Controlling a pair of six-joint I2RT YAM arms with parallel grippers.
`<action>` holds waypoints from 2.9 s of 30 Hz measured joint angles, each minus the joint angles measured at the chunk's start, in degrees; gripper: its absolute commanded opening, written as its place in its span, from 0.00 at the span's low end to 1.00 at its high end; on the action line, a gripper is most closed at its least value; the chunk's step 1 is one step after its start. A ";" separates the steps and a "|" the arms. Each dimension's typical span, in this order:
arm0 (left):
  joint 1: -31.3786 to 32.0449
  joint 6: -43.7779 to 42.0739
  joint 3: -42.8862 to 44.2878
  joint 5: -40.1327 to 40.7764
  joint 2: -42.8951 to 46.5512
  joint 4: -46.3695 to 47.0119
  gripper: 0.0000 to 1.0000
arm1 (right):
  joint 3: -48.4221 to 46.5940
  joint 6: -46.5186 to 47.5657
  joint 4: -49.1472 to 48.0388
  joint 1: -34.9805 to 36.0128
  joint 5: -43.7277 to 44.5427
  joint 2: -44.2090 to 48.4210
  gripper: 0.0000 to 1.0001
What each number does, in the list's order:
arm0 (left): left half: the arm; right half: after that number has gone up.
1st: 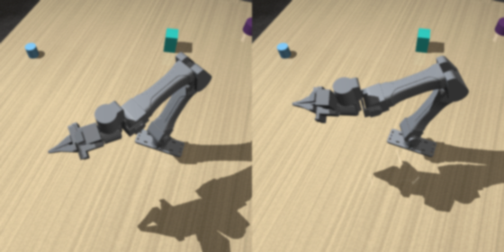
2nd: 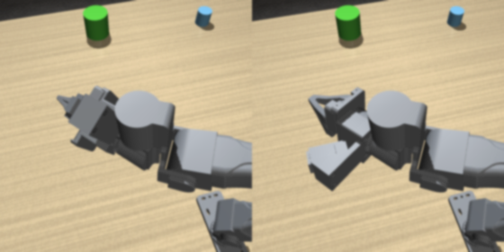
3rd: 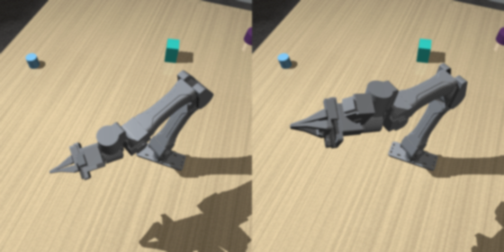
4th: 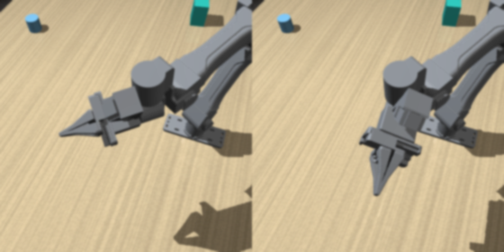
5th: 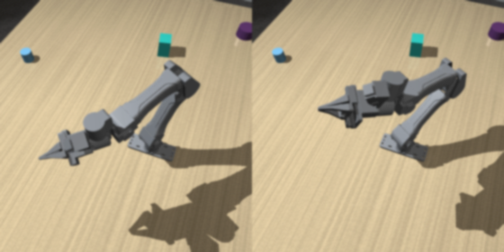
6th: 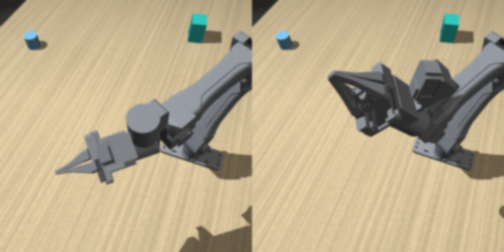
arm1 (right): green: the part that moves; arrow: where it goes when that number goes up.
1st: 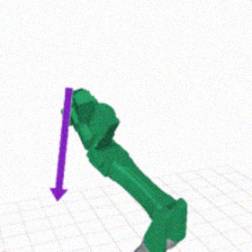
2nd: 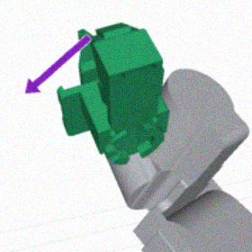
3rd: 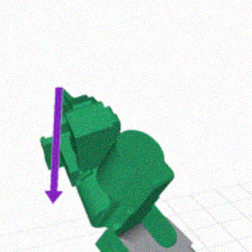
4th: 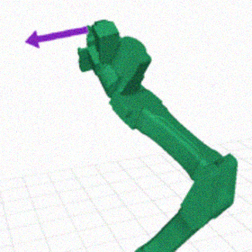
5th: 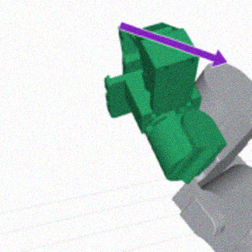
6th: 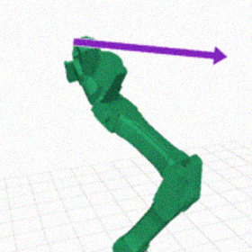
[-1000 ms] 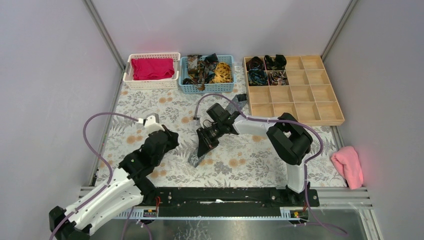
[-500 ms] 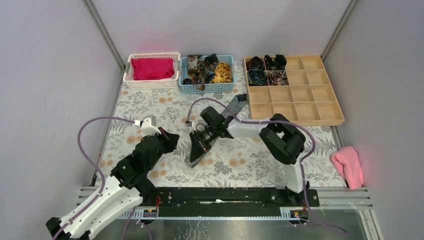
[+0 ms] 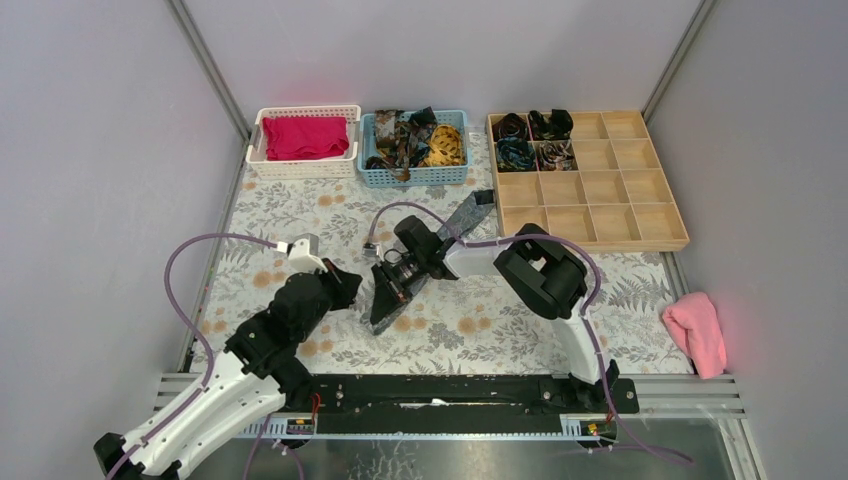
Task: Roll the ties
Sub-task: Roll the tie at the center of the board.
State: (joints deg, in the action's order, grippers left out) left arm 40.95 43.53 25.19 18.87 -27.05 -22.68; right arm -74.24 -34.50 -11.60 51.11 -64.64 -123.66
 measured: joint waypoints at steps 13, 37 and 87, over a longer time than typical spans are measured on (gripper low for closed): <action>0.00 -0.39 -4.81 -2.95 -4.83 5.49 0.00 | -0.24 2.95 5.81 -3.58 3.76 -0.31 0.24; -2.64 2.25 1.27 -4.81 -16.92 8.22 0.00 | 1.22 6.67 6.10 -2.51 5.14 5.38 0.23; -23.93 2.75 -19.58 -64.37 -43.10 53.46 0.00 | -3.65 13.05 16.98 -0.37 3.04 4.96 0.24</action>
State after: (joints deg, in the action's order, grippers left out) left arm 17.02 46.28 5.61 -45.50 -70.15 30.79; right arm -77.89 -21.45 5.39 50.74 -61.60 -118.69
